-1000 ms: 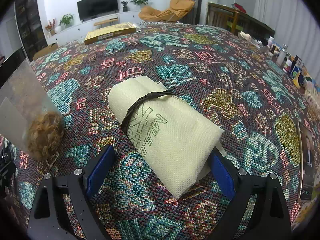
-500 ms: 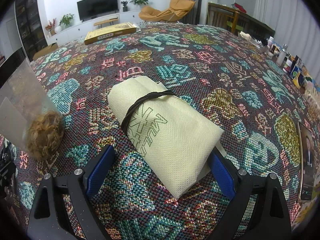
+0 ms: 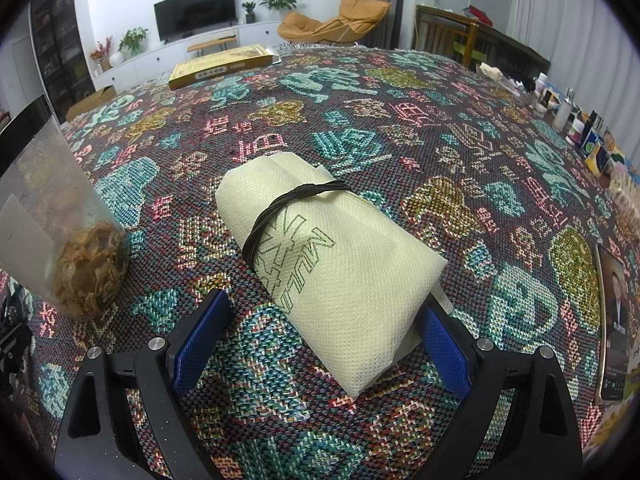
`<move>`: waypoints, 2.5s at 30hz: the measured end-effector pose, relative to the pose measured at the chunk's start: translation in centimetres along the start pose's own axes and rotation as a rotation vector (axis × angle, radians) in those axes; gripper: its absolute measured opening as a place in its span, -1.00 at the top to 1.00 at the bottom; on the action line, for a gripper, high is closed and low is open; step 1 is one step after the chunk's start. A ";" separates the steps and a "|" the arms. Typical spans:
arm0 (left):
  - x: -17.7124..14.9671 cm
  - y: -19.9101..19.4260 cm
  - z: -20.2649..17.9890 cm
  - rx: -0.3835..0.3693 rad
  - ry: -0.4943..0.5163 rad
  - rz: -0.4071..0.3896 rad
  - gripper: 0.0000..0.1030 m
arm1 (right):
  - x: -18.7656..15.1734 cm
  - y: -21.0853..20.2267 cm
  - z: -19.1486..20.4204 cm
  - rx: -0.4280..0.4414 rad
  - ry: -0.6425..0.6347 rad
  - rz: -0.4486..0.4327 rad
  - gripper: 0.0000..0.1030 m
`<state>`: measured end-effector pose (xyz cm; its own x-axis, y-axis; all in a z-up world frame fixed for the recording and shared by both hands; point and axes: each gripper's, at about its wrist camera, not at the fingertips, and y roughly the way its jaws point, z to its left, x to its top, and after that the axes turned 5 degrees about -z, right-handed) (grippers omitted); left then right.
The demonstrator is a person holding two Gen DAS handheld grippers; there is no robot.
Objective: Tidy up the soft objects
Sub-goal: 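Hold the cream bundle in the right tool and the clip in the left on the table, then carry the hair clip and cream bundle into the white bin and open both tools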
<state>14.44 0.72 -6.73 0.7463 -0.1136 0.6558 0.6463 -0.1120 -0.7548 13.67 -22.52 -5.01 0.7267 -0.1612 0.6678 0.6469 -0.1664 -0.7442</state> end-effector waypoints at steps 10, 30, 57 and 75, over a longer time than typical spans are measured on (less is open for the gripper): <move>0.0 0.0 0.1 0.000 0.000 0.000 -1.00 | 0.0 0.0 -0.1 0.000 0.000 0.000 -0.82; 0.0 0.0 0.0 0.000 0.000 0.000 -1.00 | 0.0 0.0 0.0 0.000 0.000 0.000 -0.82; 0.0 -0.1 -0.1 0.004 0.004 0.060 -1.00 | 0.3 0.3 -0.2 0.052 -0.054 0.050 -0.82; 5.4 -12.4 4.6 -0.177 -0.148 -0.122 0.22 | 11.6 -12.0 2.0 0.307 -0.053 -0.135 0.30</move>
<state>11.24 6.00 6.11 0.6878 0.0556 0.7238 0.7050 -0.2886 -0.6478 14.74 -20.47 11.63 0.6352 -0.1051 0.7652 0.7719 0.1190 -0.6245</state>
